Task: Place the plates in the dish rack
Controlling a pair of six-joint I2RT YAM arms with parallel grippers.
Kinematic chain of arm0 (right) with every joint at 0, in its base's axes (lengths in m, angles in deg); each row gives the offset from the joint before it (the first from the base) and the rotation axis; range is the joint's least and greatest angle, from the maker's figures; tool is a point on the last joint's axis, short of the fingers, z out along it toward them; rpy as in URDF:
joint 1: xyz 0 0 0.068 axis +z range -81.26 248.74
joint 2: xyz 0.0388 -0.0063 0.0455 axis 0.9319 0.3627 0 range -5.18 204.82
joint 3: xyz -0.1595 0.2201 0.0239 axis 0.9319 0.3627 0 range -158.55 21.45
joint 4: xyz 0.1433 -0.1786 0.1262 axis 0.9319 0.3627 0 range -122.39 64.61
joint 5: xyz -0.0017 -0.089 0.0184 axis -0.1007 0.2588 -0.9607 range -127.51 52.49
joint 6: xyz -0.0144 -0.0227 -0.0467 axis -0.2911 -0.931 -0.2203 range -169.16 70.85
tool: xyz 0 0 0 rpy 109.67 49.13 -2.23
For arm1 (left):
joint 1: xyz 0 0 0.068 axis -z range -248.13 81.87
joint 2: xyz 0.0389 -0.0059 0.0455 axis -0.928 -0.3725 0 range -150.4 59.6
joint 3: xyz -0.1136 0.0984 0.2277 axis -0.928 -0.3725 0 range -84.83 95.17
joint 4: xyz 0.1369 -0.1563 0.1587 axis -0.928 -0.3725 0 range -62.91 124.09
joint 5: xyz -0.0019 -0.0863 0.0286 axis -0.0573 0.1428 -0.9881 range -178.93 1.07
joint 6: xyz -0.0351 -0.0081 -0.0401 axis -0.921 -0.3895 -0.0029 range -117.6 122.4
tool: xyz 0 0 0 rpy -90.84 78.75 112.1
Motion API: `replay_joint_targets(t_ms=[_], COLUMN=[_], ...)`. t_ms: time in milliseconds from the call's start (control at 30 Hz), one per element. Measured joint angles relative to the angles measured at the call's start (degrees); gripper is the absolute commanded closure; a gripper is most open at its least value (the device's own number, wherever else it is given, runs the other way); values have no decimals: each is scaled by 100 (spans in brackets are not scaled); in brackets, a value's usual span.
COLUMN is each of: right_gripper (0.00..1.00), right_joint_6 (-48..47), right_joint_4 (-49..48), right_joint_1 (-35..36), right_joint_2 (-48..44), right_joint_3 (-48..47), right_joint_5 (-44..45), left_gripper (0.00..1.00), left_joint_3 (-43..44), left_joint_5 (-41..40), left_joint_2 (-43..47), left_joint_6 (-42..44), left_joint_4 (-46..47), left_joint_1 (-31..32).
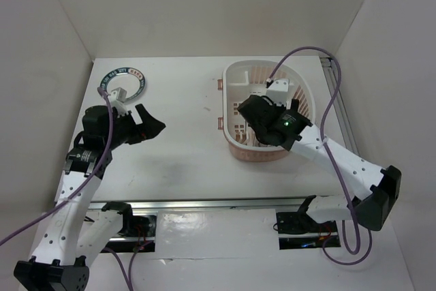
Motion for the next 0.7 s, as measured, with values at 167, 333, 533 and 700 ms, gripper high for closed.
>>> replay_joint_targets(t_ms=[167,333,533,700], right_gripper=[0,0,0,0], right_joint_6=[763,472,-793,-1620], right_joint_4=[1143,1106,11,-874], right_joint_1=[546,1292,1932,2435], right_joint_2=[15,-378,-769,-717], right_joint_3=[-1080,-1104,-590,-343], right_joint_5=[516,776,542,28], left_gripper=[0,0,0,0], left_joint_3=[-514,-1670,-2898,-3060], left_joint_5=[-573,-1178,-1818,-2317], left_joint_2=[9,-402,-1499,-2382], left_joint_6=[-638,-1788,-2918,-3777], left_joint_4=[267,1056,2496,4221], left_joint_1=[4,-120,-662,-861])
